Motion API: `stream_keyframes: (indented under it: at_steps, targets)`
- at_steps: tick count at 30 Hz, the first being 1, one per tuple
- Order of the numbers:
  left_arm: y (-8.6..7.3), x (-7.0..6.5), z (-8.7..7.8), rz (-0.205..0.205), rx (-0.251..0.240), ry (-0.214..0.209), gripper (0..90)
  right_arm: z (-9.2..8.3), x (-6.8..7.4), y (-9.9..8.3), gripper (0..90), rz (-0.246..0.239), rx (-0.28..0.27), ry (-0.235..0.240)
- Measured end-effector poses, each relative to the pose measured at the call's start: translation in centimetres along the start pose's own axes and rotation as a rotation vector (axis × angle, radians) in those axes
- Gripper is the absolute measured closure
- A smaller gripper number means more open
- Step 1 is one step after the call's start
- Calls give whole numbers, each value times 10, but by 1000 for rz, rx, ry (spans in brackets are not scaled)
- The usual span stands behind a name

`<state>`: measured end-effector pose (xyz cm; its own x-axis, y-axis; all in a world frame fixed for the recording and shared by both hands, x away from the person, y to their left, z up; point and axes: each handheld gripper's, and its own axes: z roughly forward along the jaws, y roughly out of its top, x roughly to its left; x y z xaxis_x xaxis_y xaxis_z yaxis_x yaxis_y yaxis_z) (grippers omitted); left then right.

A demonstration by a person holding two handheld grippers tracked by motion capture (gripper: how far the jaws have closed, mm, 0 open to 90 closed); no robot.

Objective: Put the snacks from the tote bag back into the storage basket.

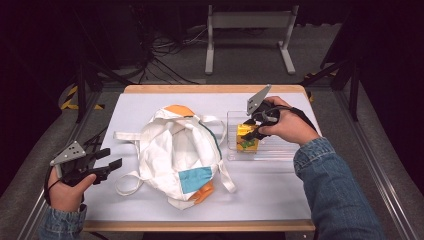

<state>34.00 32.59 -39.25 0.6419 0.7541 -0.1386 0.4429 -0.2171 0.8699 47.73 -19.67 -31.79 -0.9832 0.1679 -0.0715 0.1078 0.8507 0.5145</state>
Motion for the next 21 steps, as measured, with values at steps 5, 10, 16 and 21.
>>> stream_keyframes:
  at_steps: [5, 10, 16, 21]
  targets:
    - [1, 0, 1, 3, -1, -2, 342, 6, 0, -4, 506, -1, -1, 24]
    - [1, 0, 2, 0, 3, -5, 343, 8, -1, -6, 506, -7, -6, 22]
    - [1, 0, 2, -1, 4, -7, 343, 12, 0, -7, 506, -14, -15, 45]
    - [1, 0, 3, -2, 4, -8, 343, 15, 0, -8, 506, -27, -27, 63]
